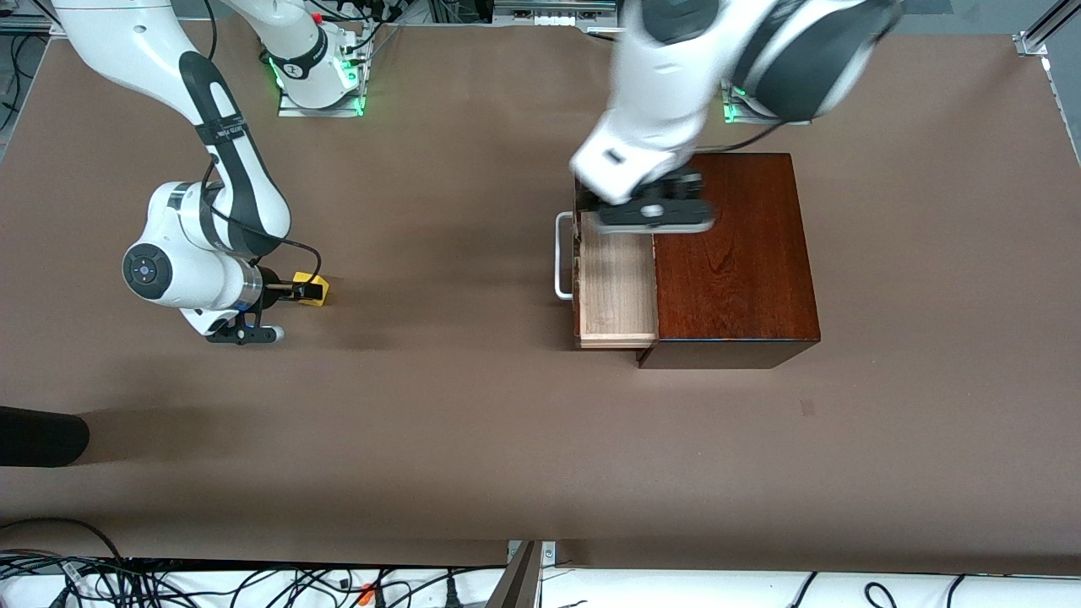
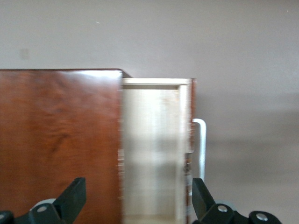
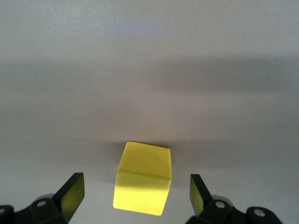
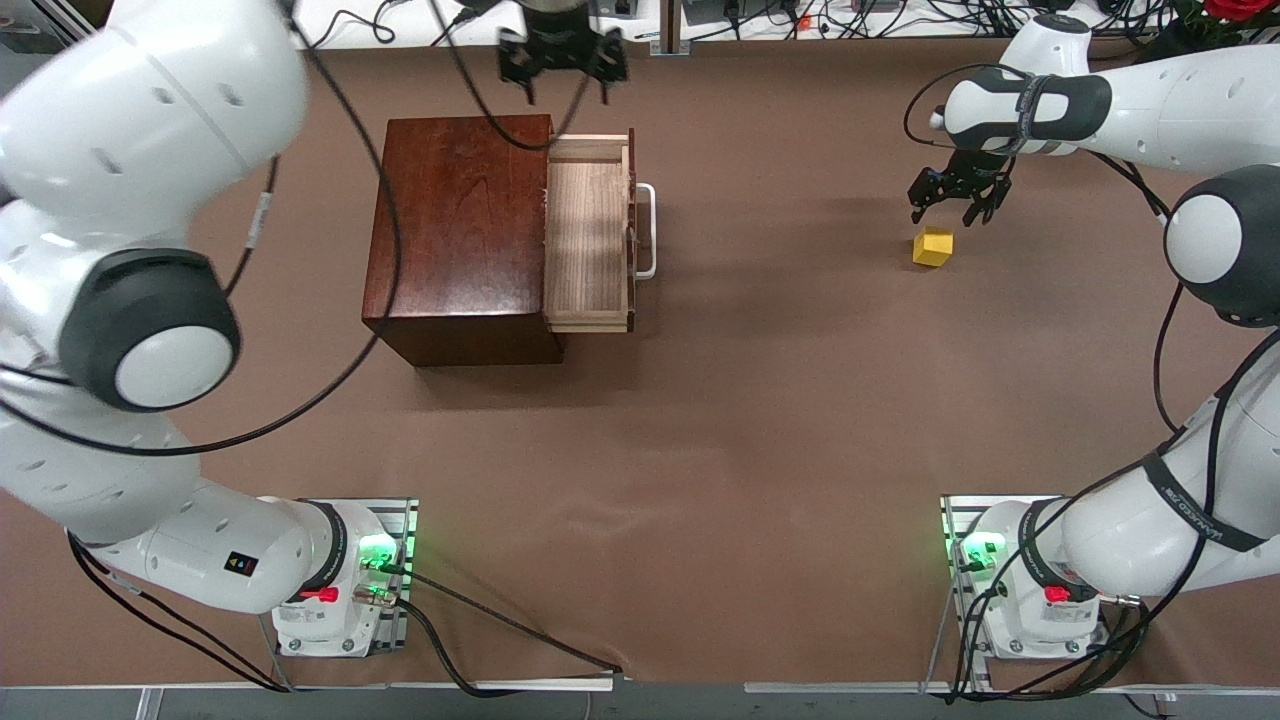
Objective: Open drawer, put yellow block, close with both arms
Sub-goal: 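Grasp the yellow cube with the right gripper while the left gripper withdraws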
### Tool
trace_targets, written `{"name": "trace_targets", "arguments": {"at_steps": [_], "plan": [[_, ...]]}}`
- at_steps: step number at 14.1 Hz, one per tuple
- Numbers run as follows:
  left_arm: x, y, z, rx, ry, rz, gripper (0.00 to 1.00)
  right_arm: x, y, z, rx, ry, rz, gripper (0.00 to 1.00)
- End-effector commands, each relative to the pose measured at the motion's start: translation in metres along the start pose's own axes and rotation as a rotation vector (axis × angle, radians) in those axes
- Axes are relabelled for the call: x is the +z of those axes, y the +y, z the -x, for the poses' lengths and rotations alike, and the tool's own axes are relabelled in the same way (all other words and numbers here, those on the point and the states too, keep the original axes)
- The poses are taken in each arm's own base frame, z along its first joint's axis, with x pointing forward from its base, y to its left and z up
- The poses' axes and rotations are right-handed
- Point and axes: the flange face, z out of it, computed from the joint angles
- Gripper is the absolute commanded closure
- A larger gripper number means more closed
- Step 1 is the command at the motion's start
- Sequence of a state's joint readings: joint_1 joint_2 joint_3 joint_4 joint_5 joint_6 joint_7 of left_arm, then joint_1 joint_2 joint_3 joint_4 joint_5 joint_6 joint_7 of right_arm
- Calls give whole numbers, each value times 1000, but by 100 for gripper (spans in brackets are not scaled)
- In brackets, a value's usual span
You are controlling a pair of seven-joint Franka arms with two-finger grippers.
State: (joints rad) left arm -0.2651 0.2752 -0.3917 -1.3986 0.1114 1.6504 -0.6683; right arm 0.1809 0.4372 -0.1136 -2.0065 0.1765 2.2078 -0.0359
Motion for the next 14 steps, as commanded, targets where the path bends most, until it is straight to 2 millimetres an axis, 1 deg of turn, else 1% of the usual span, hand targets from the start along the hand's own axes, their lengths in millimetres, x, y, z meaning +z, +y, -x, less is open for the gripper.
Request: {"name": "trace_targets", "arguments": {"at_steps": [1, 2, 3, 4, 7, 8, 9, 10, 11, 12, 13, 14], "plan": [[-28, -85, 14, 64, -19, 31, 0, 10, 1, 12, 22, 12, -12, 0], [-41, -122, 10, 86, -32, 52, 0, 12, 2, 13, 23, 9, -11, 1], [-50, -150, 6, 83, -41, 68, 0, 13, 2, 14, 23, 8, -11, 2], [-58, -174, 3, 72, -36, 71, 0, 13, 2, 14, 23, 8, -11, 7], [-64, -219, -9, -2, -28, 90, 0, 16, 1, 16, 21, 1, -11, 26], [-64, -239, -14, -13, -25, 91, 0, 16, 1, 15, 21, 3, -11, 32], [-65, -249, -16, 14, -23, 93, 0, 16, 1, 16, 21, 1, -11, 37], [-66, -268, -18, 9, -28, 94, 0, 16, 1, 16, 21, 1, -11, 45], [-66, -275, -19, 11, -32, 106, 0, 15, 1, 15, 13, 1, -10, 53], [-66, -289, -20, -1, -31, 110, 0, 14, 1, 15, 8, 2, -10, 61], [-67, -295, -21, 1, -30, 111, 0, 11, 0, 14, 3, 4, -12, 68], [-67, -303, -22, 4, -28, 110, 0, 3, -3, 14, -19, 11, -11, 72]]}}
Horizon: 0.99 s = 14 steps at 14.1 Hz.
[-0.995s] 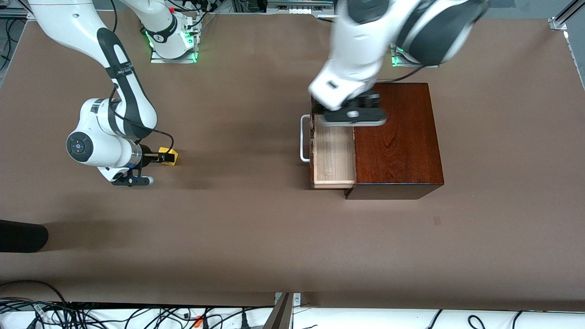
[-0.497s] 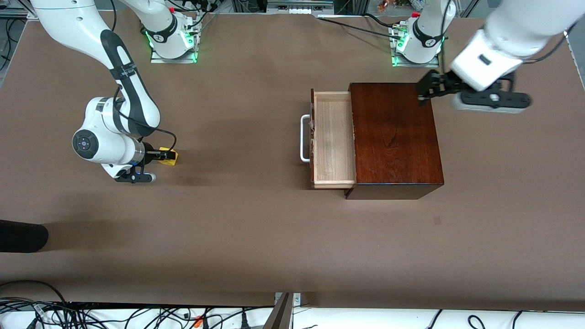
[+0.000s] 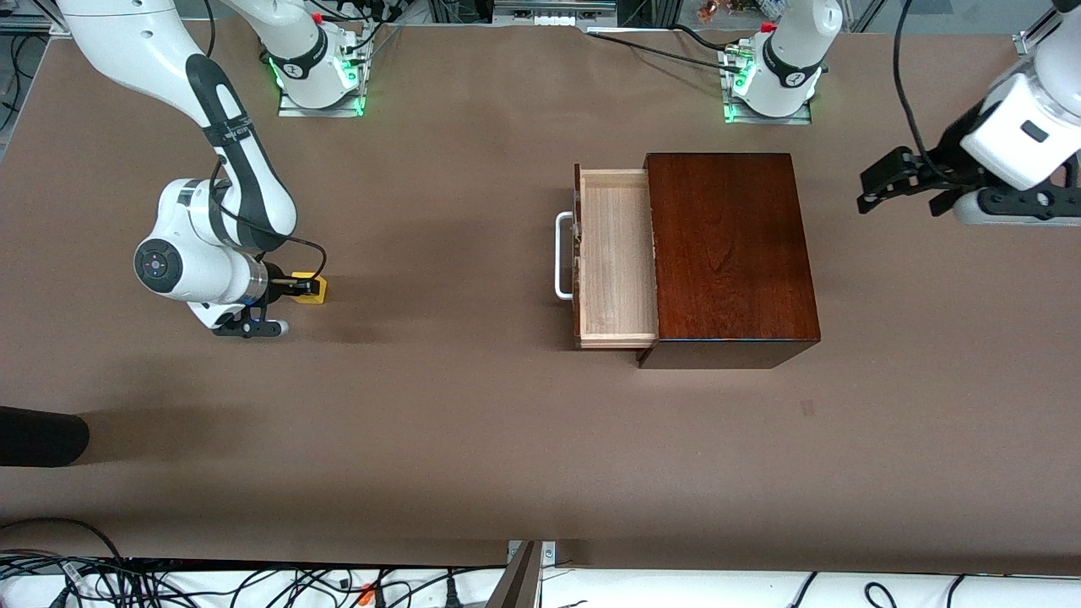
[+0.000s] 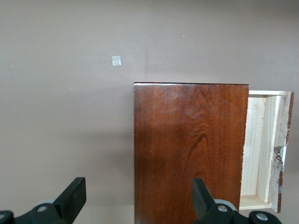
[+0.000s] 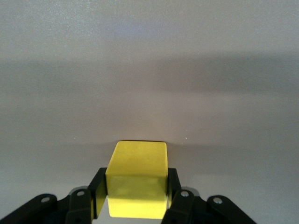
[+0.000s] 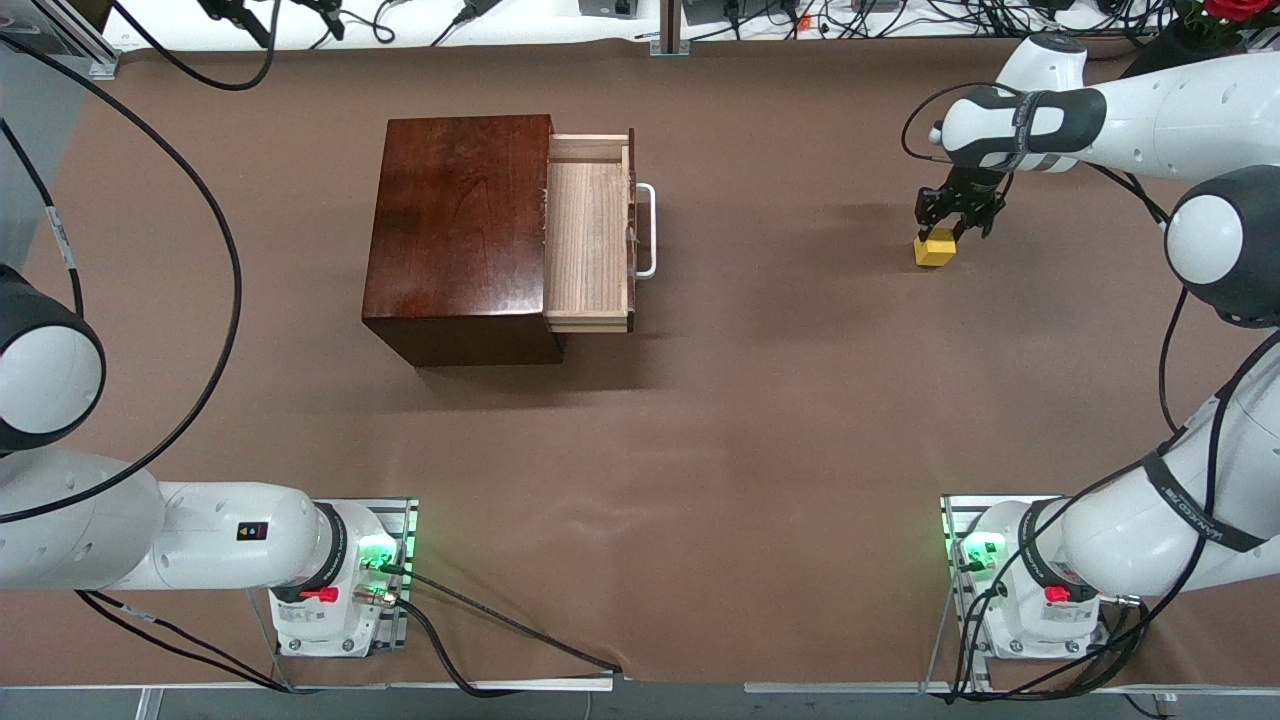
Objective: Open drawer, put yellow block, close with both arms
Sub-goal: 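Grasp the yellow cube with the right gripper while the left gripper withdraws, then carry the yellow cube with the right gripper over the open drawer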
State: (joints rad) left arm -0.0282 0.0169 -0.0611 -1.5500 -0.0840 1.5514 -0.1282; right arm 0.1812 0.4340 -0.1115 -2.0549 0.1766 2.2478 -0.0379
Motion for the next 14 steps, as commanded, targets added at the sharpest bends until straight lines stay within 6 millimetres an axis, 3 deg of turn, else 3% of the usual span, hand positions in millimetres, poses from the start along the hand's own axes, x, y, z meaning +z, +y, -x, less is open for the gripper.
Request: {"name": "trace_targets", "arguments": {"at_steps": [1, 3, 6, 8, 11, 13, 14], "plan": [[-6, -10, 7, 43, 2, 20, 0, -32, -21, 4, -75, 38, -19, 76], [-7, -20, 4, 107, 15, 7, 0, -63, -37, 0, -144, 51, -20, 76], [-9, -19, 0, 127, 31, -24, 0, -120, -78, -8, -246, 23, -1, 76], [-11, -17, -3, 121, 56, -39, 0, -159, -119, -3, -322, -1, 34, 76], [-11, -15, -5, 115, 68, -28, 0, -195, -181, 16, -428, -17, 65, 76], [-11, -14, -7, 89, 86, -22, 0, -224, -243, 38, -533, 17, 105, 76], [-11, -12, -8, 72, 88, -24, 0, -228, -278, 53, -590, 34, 141, 76]]}}
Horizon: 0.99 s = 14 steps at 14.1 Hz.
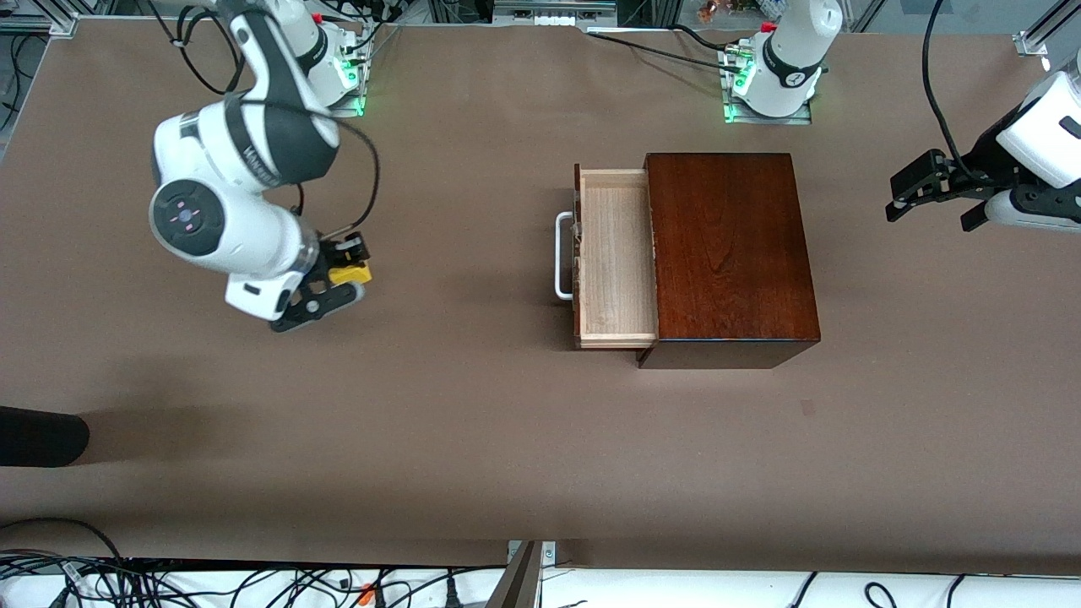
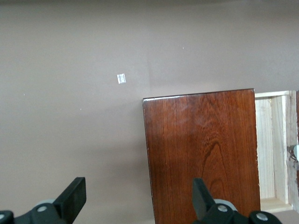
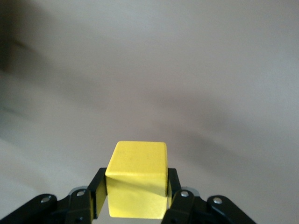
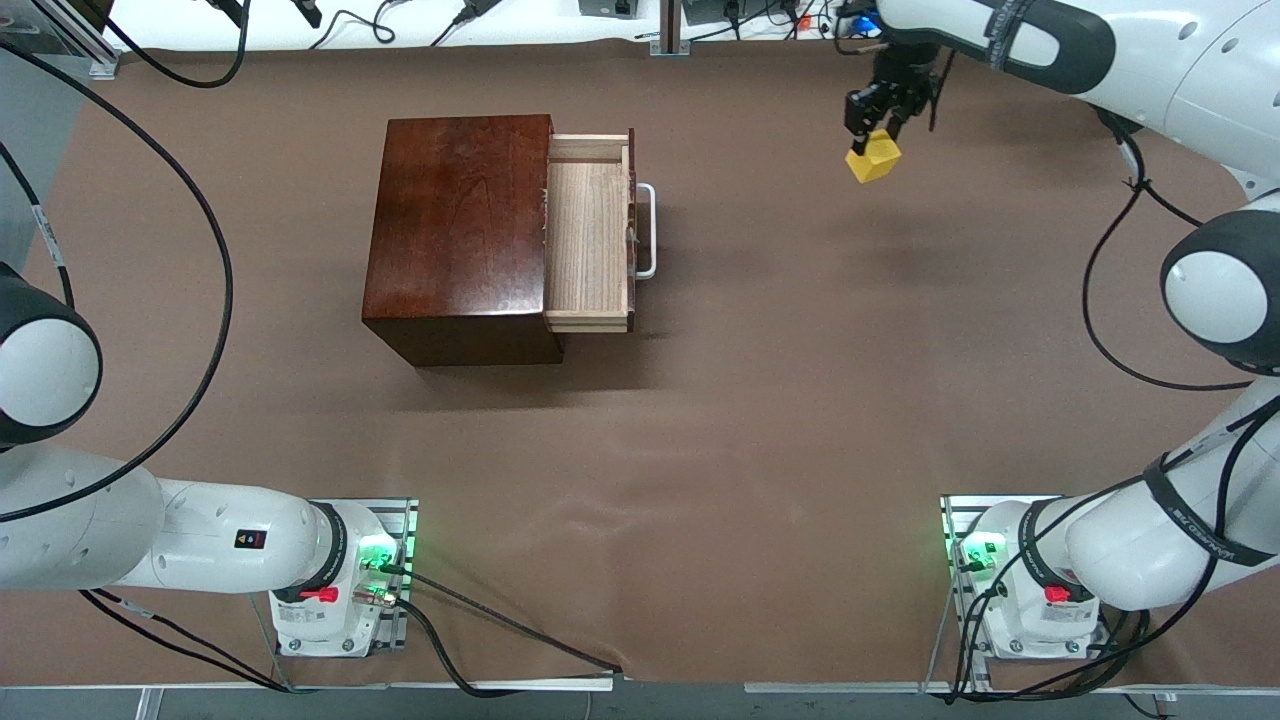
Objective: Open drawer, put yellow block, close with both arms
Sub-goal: 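Carry the yellow cube with the right gripper over the open drawer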
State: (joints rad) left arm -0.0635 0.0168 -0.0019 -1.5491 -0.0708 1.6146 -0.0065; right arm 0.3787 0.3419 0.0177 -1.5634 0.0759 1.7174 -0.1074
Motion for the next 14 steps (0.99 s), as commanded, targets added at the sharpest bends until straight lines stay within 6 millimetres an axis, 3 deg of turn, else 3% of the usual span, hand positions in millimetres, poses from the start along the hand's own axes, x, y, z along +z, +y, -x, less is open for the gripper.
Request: {"name": "trace_targets", "arguments": {"at_steps": [1, 5, 7, 9, 14], "plan": [[0, 3, -1, -21, 14, -30, 0, -28, -84, -8, -144, 20, 99, 76], [3, 9, 0, 26, 2, -113, 0, -40, -172, -5, -255, 72, 129, 76], [7, 7, 5, 27, -41, -123, 0, -35, -229, -6, -341, 91, 148, 76], [10, 6, 12, 24, -93, -125, 0, -30, -273, -9, -403, 111, 178, 76], [14, 7, 26, 15, -181, -96, 0, -19, -335, -23, -492, 228, 171, 76]]}}
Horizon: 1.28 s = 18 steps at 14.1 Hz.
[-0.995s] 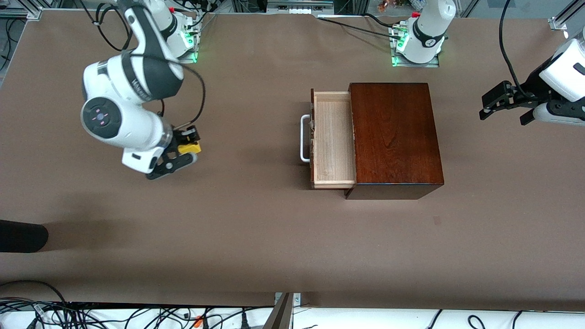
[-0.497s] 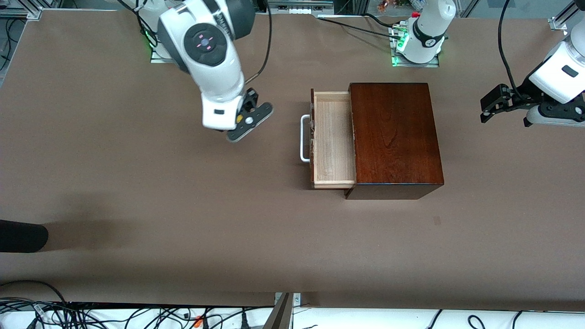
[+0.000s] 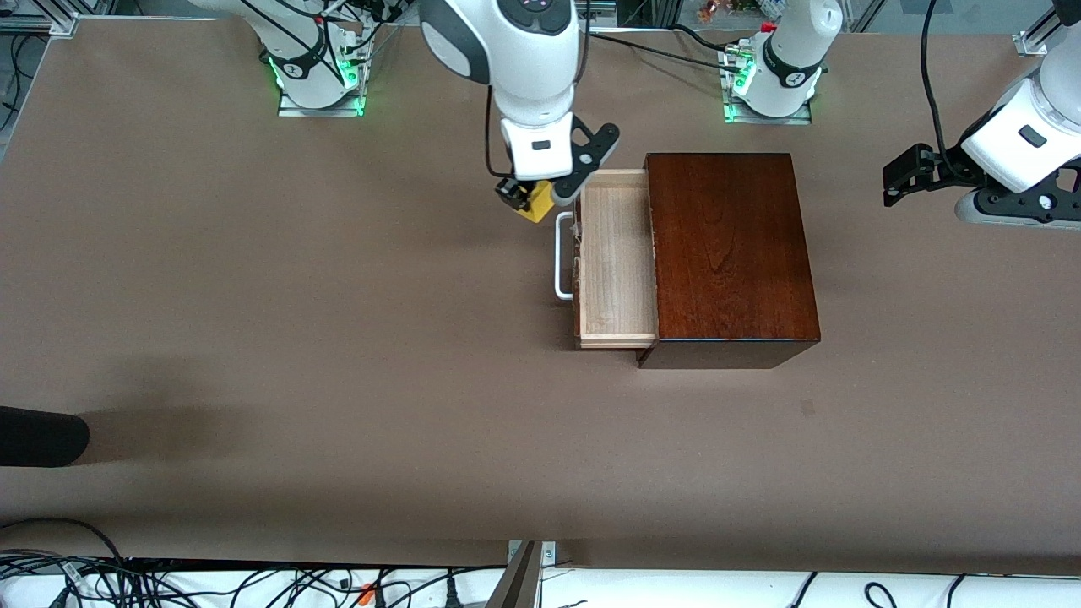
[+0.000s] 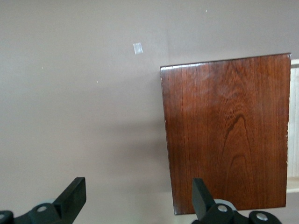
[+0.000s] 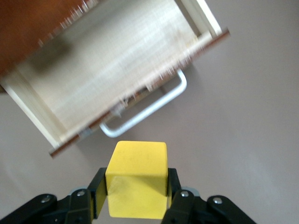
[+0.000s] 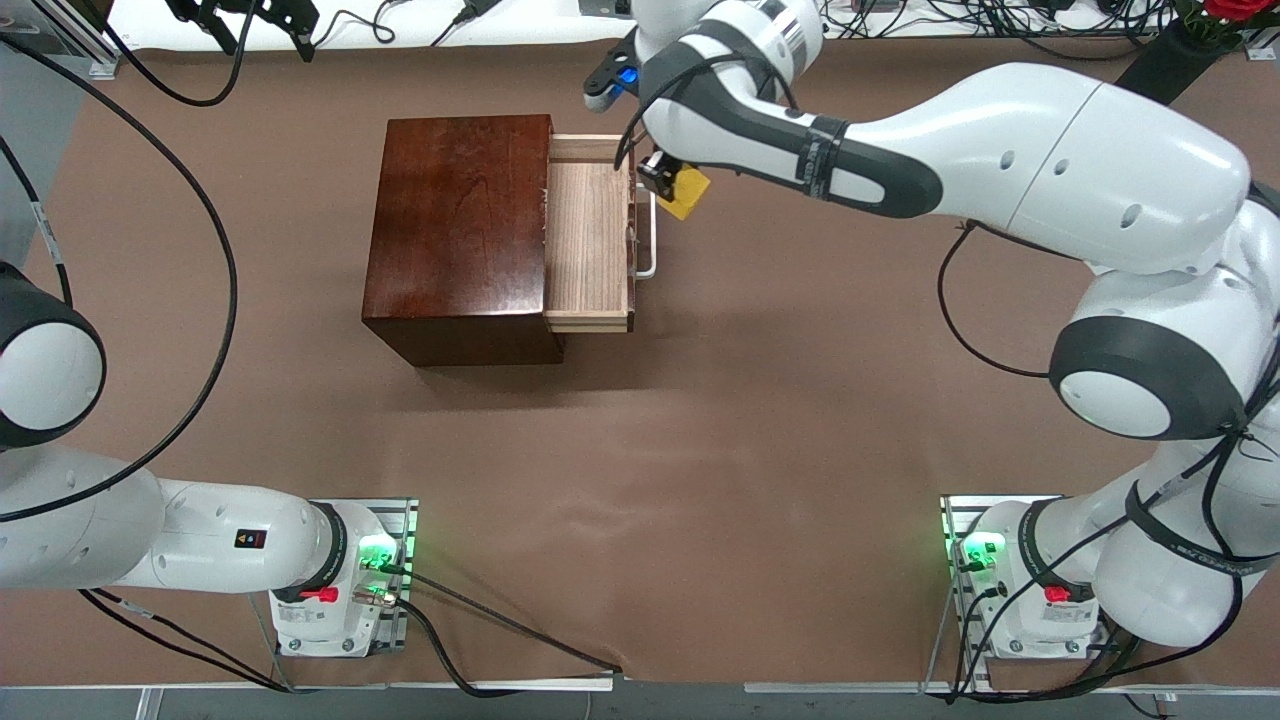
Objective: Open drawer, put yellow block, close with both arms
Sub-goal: 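Carry the yellow cube with the right gripper over the open drawer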
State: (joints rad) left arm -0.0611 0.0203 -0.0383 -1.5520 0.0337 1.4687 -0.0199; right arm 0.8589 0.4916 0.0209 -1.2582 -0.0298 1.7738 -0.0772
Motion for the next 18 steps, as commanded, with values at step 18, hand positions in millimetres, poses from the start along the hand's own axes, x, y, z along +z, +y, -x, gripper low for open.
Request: {"name": "trace_targets", "arguments": {"at_steps": [18], "plan": [[-4, 2, 3, -17, -3, 43, 0, 72, -60, -73, -148, 167, 130, 76]]}}
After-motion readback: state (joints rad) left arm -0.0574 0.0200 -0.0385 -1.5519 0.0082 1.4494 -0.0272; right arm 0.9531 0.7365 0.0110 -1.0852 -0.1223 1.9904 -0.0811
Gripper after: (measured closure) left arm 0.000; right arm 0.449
